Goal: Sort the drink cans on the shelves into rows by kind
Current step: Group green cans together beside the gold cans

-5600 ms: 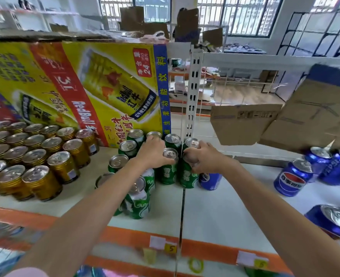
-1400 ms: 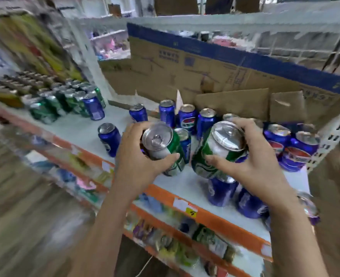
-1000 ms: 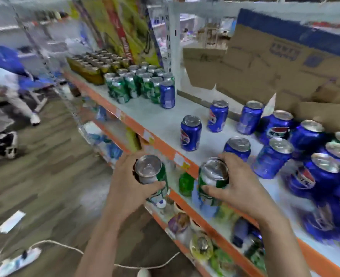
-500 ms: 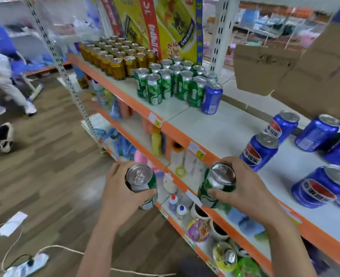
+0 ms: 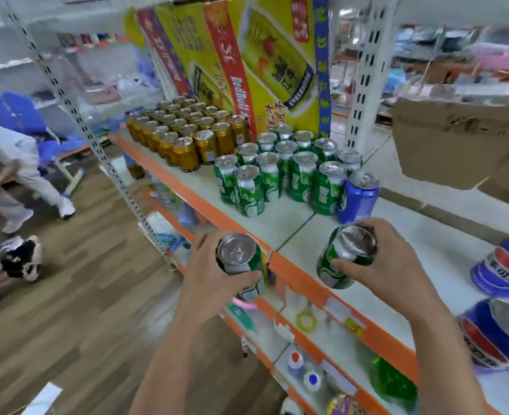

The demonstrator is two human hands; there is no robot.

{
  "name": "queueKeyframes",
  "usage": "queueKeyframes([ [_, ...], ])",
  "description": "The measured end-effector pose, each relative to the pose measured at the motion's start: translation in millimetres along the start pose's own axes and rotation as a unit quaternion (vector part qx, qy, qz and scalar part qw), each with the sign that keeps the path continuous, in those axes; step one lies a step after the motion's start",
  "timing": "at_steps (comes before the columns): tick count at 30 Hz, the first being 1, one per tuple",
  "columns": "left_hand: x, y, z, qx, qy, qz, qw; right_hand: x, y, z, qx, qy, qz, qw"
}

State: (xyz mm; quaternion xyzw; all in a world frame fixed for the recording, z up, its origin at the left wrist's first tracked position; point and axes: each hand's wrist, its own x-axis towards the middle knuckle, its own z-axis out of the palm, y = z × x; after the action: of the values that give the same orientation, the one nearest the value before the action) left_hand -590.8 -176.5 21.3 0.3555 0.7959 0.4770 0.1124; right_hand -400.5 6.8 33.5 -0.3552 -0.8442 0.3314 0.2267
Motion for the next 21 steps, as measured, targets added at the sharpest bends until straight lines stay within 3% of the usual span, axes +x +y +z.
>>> queueKeyframes([
  [10, 102.9, 12.8, 44.7, 0.01, -0.098, 0.067, 0.993, 25.7, 18.1, 15.3, -0.031, 0.018, 0.075, 0.997],
  [21, 175.3, 16.6, 69.5, 0.125, -0.257, 0.139, 0.948, 54.4, 0.4, 31.4, -0.059, 0.049, 0.116, 0.99],
])
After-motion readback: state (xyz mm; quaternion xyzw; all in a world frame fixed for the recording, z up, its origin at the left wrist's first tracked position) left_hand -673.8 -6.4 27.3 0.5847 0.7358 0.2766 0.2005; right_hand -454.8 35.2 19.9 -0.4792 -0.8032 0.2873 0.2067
